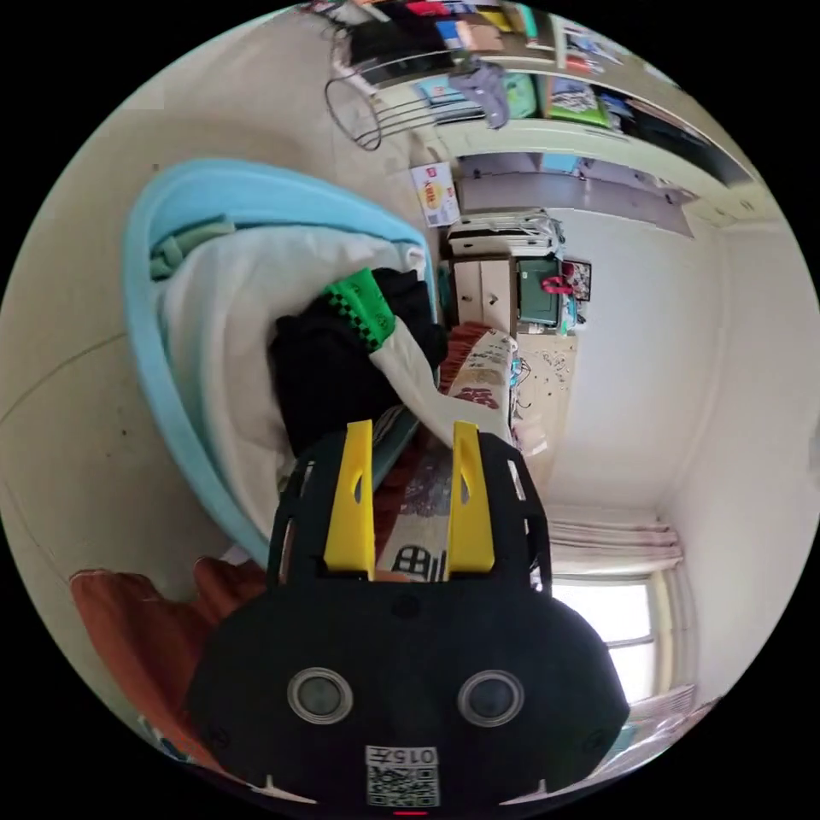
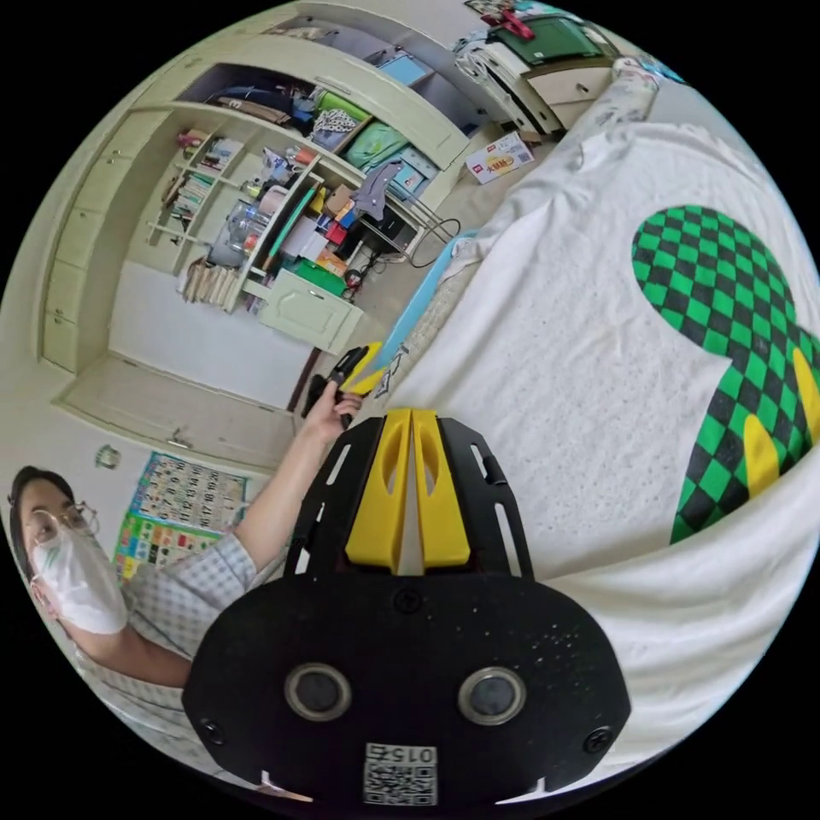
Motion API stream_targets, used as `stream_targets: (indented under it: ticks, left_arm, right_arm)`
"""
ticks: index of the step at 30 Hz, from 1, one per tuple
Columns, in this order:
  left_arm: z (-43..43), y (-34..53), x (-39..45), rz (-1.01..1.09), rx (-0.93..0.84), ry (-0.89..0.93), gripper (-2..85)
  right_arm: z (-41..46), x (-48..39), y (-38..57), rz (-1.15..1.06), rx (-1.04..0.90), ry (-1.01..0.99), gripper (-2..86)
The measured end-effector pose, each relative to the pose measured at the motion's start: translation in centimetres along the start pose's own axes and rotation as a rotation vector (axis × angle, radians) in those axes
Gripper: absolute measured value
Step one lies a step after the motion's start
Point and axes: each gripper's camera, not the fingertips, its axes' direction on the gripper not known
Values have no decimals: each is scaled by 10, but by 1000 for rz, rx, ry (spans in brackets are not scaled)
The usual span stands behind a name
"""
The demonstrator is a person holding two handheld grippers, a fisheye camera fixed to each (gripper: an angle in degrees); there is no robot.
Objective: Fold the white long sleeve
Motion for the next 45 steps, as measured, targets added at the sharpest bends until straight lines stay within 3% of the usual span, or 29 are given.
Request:
stream_targets:
  ticks: [7,10,16,22,24,27,29,33,39,45]
  left_arm:
    - [50,-40,-4,-47,58,-47,120]
    - [57,-39,0,-49,91,-100,67]
    - [52,14,61,152,221,-93,13]
    - [52,168,215,721,143,85,6]
    - [55,267,260,979,62,149,7]
    - [75,386,271,1190,-74,151,8]
    - [99,447,261,1267,-179,81,9]
    - [172,554,215,1390,-382,-272,13]
    - [212,636,181,1558,-461,-497,34]
    - [229,690,176,1801,-494,-501,67]
  right_arm:
    - [-26,3,-1,-6,2,4,-5]
    - [-36,4,-3,-12,-4,1,-5]
    - [-60,6,-6,-8,-6,-9,-5]
    - [-92,0,-8,-34,15,-17,-4]
    - [-132,-17,6,-84,121,-28,-1]
    - [-222,-53,50,-143,316,-94,6]
    - [-280,-61,87,-114,439,-37,13]
    - [-370,-32,168,67,642,128,46]
    - [-387,37,195,221,630,-74,84]
    - [-383,32,143,164,477,-142,105]
